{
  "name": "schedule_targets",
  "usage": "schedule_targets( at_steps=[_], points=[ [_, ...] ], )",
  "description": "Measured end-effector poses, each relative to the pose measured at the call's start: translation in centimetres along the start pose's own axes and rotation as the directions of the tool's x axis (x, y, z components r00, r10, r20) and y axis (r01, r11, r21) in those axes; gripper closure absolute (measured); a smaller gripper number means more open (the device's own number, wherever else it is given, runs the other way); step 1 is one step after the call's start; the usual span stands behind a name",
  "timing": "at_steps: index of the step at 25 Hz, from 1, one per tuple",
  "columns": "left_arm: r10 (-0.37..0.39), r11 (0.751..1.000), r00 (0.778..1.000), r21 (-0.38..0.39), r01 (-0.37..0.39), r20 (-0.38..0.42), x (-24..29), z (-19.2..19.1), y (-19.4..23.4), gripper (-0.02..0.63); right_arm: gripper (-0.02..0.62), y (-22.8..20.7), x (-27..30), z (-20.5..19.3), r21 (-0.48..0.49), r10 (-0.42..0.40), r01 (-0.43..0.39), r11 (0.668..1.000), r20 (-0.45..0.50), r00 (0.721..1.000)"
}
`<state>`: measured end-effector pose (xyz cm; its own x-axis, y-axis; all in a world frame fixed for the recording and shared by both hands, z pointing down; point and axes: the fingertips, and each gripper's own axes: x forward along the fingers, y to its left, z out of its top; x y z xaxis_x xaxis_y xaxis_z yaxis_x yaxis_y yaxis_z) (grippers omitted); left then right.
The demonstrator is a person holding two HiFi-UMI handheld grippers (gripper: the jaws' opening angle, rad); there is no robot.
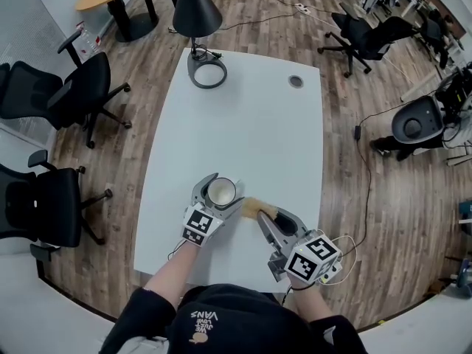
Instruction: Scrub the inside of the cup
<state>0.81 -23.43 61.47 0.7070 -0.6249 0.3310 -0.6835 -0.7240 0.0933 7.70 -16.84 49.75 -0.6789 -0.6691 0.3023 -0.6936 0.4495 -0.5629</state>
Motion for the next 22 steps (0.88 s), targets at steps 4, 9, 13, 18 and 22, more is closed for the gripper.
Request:
schedule_targets(
  at_steps=[4, 9, 13, 18, 22],
  points=[
    [0.012, 1.0, 1.0, 0.003, -0.012, 0.025, -1.1, 1.0, -0.1, 0.173, 0.503, 0.5, -0.2, 0.0, -0.007, 0.011, -0.011, 1.0, 0.012, 1.0],
    [0.0, 1.0, 0.999, 0.007, -0.001, 0.05, -2.7, 2.7, -0.6, 0.173, 0.503, 0.8, -0.6, 0.5, -0.015, -0.005, 0.006, 1.0, 0.033, 0.999],
    [0.013, 1.0, 0.996, -0.007, -0.012, 0.091, -5.2, 4.9, -0.8, 0.175, 0.503, 1.1, -1.1, 1.0, -0.032, -0.016, 0.018, 0.999, 0.063, 0.998],
    [0.011, 1.0, 0.993, -0.026, -0.008, 0.12, -8.1, 7.5, -1.7, 0.185, 0.503, 2.2, -1.4, 1.1, -0.07, -0.024, 0.03, 0.997, 0.091, 0.996],
    [0.026, 1.0, 0.99, 0.007, -0.028, 0.137, -10.3, 9.3, -2.6, 0.36, 0.503, 3.4, -1.7, 1.3, -0.095, -0.019, 0.029, 0.995, 0.108, 0.994]
  ],
)
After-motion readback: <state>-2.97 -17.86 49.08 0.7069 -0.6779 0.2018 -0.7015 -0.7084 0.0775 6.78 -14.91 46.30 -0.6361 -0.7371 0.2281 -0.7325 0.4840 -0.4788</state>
